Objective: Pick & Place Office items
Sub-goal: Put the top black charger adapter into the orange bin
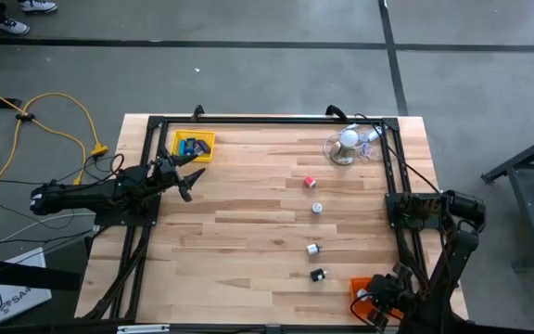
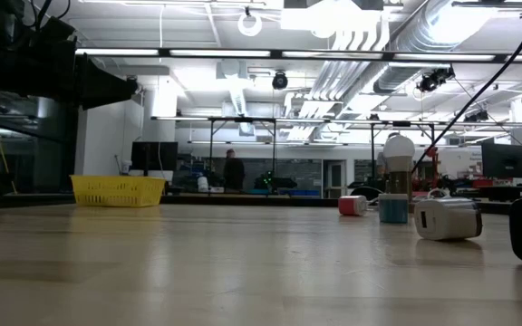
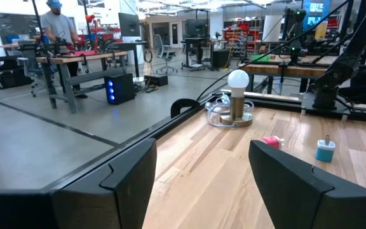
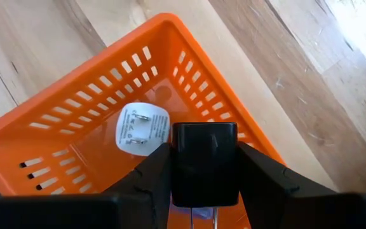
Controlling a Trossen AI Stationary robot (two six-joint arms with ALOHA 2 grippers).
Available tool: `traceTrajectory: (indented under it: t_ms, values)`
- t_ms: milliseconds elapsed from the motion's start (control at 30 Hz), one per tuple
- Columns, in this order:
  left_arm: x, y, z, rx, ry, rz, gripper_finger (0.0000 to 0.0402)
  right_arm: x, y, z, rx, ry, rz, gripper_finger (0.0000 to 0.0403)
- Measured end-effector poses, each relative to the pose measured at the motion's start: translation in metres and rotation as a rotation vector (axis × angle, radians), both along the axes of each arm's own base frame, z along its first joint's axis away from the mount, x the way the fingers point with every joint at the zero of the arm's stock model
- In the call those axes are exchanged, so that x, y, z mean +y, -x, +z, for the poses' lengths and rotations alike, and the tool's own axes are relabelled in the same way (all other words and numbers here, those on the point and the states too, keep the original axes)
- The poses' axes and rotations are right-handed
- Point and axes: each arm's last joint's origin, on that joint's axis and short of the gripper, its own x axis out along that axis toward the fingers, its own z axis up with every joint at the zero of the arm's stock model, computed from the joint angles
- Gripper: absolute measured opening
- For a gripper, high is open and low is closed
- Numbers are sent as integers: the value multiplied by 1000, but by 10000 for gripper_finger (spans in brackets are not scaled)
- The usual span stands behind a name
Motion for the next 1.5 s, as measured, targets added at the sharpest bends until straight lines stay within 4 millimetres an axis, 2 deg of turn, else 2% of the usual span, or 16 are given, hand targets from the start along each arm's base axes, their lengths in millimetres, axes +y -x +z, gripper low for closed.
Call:
traceTrajectory:
  t_ms: [500, 900, 1500]
  values:
    - [0, 0, 0, -1, 0, 0, 243, 1, -8, -1, 53, -49, -6, 137]
    - [0, 0, 0, 0, 0, 0, 243, -4, -7, -12, 48, -46, -18, 145]
    - [0, 0, 0, 0, 0, 0, 243, -5, -7, -13, 45, -41, -14, 158]
